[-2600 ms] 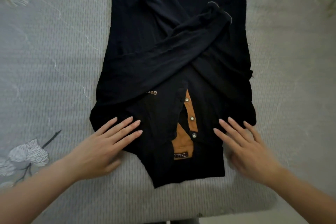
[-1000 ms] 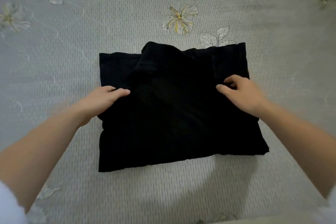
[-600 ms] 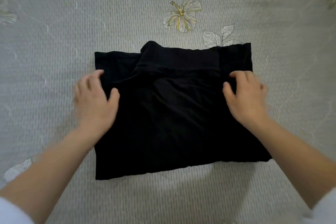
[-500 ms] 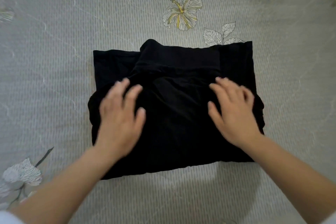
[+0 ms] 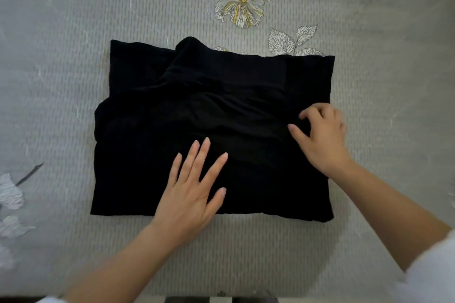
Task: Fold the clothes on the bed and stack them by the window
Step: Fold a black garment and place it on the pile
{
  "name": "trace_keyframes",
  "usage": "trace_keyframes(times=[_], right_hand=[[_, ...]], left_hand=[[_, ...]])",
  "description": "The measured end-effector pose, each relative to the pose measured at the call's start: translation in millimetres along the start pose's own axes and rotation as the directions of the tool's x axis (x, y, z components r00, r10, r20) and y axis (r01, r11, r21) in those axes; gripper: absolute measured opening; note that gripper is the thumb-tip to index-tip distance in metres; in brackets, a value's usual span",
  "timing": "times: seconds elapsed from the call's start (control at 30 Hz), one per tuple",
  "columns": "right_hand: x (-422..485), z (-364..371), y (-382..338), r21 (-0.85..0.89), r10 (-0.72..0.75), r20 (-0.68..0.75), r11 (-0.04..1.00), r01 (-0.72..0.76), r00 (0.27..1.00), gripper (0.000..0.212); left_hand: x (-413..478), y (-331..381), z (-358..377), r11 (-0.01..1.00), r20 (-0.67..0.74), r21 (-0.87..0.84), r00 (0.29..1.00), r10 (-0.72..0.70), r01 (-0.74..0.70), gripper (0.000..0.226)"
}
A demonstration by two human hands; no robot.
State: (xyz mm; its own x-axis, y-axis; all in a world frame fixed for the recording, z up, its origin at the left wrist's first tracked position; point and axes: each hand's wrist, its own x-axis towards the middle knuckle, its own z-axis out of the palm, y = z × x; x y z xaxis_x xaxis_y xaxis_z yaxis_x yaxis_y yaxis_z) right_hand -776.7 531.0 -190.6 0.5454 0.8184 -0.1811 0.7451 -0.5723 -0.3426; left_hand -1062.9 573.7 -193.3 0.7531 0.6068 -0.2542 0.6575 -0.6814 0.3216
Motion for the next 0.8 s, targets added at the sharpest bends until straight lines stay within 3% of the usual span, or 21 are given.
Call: trace_keyframes(times=[0.13,0.3,0.47,0.53,0.6,0.67,0.8], right_hand=[[25.2,-15.8,11.2,0.028,-0.079,-0.080,0.996,0.081,0.994,0.018],[39.7,-27.5,31.6,0.065,-0.020,0.046,0.998,0.017,0.999,0.036],[37.6,-34.4,40.9,0.333,0.221,0.028,0.917,-0.218,0.975,0.032],[36.0,-36.3,42.1,0.441,0.328,0.074,0.836,-0.326,0.942,0.035],[32.1,-38.4,38.7,0.554,0.397,0.208,0.706,-0.442,0.894,0.046],[24.4,-38.0,33.8,0.566,0.407,0.309,0.648,-0.510,0.860,0.057],[16.2,-39.1,19.1,0.563,0.390,0.342,0.643,-0.519,0.855,0.066]], left_hand=[[4.1,41.2,16.7,0.992,0.027,0.008,0.991,-0.128,0.128,0.062],[15.8,81.1,22.3,0.955,-0.048,-0.066,0.955,-0.292,0.288,0.064],[25.5,138.9,30.5,0.970,0.008,-0.186,0.987,-0.159,0.158,0.066],[27.0,158.4,38.7,0.980,0.091,-0.176,0.993,-0.077,0.092,0.075],[27.3,169.3,46.8,0.988,0.151,-0.142,0.988,-0.038,0.060,0.084],[26.8,169.9,47.2,0.995,0.182,-0.087,0.983,-0.035,0.052,0.087],[26.1,160.0,36.0,0.998,0.132,-0.062,0.991,-0.020,0.028,0.066]])
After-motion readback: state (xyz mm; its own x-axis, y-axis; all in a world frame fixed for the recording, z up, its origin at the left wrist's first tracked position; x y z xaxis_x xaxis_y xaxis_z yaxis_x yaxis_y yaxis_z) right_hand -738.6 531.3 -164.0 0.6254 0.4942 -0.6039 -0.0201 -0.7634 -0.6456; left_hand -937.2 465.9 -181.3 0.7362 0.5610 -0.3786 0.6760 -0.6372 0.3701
